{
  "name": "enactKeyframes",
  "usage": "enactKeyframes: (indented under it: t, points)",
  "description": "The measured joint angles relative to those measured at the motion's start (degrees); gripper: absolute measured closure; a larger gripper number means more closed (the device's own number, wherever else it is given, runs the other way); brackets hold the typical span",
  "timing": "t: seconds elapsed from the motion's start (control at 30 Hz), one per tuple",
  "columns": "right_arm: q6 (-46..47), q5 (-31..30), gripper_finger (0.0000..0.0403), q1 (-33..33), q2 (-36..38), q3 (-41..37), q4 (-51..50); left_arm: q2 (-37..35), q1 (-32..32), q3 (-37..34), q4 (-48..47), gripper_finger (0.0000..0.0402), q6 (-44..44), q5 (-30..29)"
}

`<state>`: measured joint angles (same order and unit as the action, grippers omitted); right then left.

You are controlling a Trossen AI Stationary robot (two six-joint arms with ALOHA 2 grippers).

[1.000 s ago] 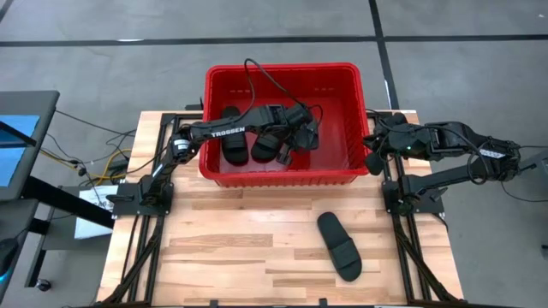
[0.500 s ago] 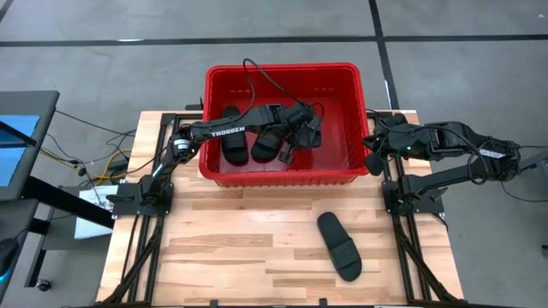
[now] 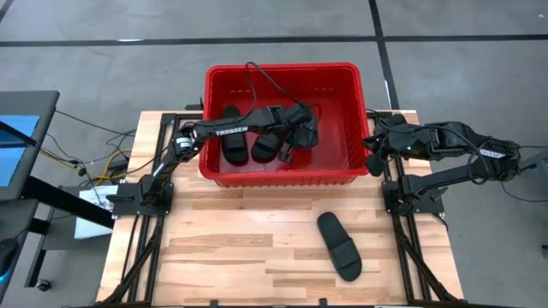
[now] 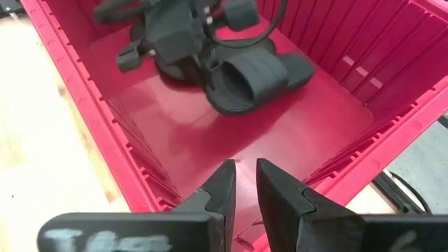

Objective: Pick and place slides into bin
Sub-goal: Put the black slipper into the red bin

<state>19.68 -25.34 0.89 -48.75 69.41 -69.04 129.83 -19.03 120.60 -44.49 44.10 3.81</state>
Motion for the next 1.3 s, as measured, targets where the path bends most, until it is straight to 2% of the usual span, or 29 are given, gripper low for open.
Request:
enactKeyframes:
  t: [1.13, 1.3]
  points:
    - [-0.2, 0.0, 0.0351, 0.0, 0.0, 0.0, -0.6, 0.8, -0.1, 0.0, -0.6, 0.0401, -0.7, 0.4]
    - [-0.2, 0.0, 0.0351, 0.0, 0.0, 0.0, -0.6, 0.8, -0.1, 0.1, -0.6, 0.0375, -0.8, 0.3]
